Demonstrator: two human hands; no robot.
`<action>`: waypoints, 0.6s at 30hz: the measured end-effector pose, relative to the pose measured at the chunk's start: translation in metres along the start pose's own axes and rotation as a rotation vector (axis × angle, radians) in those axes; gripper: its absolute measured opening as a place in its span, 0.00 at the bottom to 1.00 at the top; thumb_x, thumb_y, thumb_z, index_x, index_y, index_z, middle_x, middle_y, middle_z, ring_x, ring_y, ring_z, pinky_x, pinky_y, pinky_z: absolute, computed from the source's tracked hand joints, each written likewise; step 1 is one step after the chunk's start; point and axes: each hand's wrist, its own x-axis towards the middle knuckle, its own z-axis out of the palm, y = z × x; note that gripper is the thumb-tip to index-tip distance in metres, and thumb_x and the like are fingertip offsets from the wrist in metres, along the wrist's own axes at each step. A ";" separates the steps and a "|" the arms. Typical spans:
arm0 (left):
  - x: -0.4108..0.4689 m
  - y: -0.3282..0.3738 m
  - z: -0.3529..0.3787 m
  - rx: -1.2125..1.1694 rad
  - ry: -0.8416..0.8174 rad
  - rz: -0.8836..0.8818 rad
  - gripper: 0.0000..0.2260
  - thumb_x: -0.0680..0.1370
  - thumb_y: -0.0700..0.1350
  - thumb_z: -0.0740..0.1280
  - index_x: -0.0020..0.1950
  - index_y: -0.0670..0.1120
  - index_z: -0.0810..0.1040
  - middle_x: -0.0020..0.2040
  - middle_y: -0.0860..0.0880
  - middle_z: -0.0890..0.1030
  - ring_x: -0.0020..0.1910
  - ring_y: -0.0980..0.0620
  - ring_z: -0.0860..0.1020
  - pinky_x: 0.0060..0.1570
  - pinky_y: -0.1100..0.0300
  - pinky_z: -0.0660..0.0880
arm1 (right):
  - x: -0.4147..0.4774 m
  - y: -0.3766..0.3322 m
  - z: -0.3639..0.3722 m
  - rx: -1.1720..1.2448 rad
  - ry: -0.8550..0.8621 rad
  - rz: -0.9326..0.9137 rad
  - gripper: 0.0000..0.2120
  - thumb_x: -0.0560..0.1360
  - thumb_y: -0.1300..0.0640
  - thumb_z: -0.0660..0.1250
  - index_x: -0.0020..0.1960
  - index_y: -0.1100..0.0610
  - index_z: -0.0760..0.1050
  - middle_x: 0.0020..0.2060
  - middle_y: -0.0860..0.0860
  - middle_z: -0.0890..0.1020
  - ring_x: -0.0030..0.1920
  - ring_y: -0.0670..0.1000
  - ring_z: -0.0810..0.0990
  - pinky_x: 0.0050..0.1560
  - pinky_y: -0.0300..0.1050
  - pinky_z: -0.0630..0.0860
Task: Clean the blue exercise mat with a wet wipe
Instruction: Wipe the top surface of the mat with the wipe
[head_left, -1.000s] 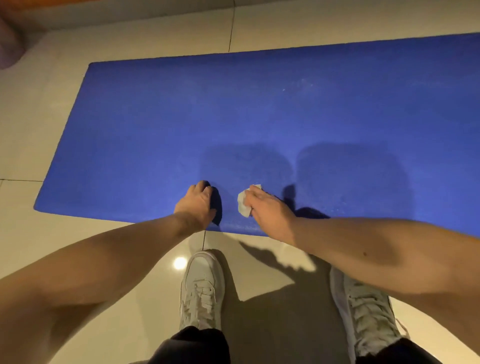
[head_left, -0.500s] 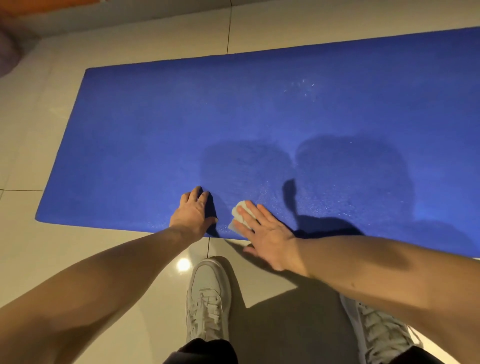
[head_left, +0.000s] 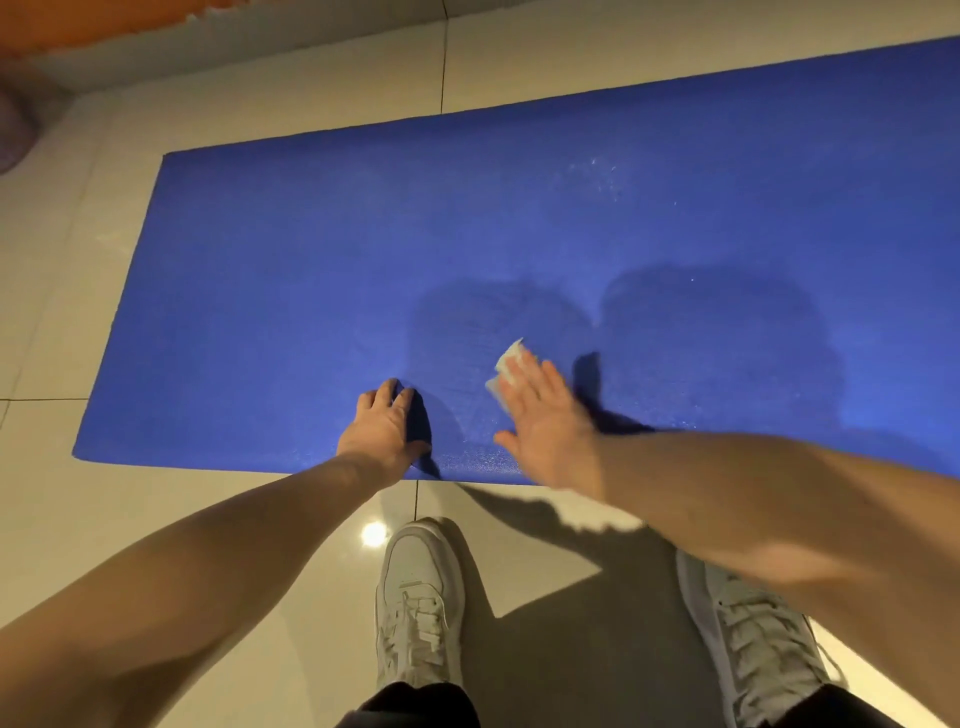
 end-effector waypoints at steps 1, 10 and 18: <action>0.000 0.000 0.000 0.008 -0.001 -0.003 0.39 0.78 0.53 0.71 0.82 0.49 0.52 0.80 0.52 0.52 0.76 0.47 0.53 0.67 0.49 0.72 | -0.011 -0.023 0.009 -0.009 -0.018 -0.099 0.33 0.85 0.43 0.48 0.82 0.52 0.37 0.80 0.57 0.34 0.78 0.61 0.29 0.78 0.60 0.34; 0.001 -0.007 -0.001 0.021 0.023 0.024 0.38 0.77 0.53 0.72 0.81 0.50 0.55 0.79 0.51 0.54 0.76 0.47 0.54 0.66 0.48 0.73 | 0.002 -0.001 0.003 -0.126 0.046 -0.023 0.37 0.84 0.37 0.46 0.82 0.56 0.35 0.81 0.55 0.36 0.79 0.61 0.33 0.79 0.59 0.38; 0.004 -0.010 0.000 0.025 0.027 0.031 0.38 0.77 0.52 0.73 0.81 0.51 0.56 0.79 0.52 0.56 0.76 0.47 0.55 0.67 0.48 0.73 | -0.031 -0.064 0.018 0.005 -0.093 -0.238 0.31 0.81 0.53 0.36 0.80 0.61 0.33 0.75 0.61 0.27 0.71 0.64 0.21 0.73 0.61 0.26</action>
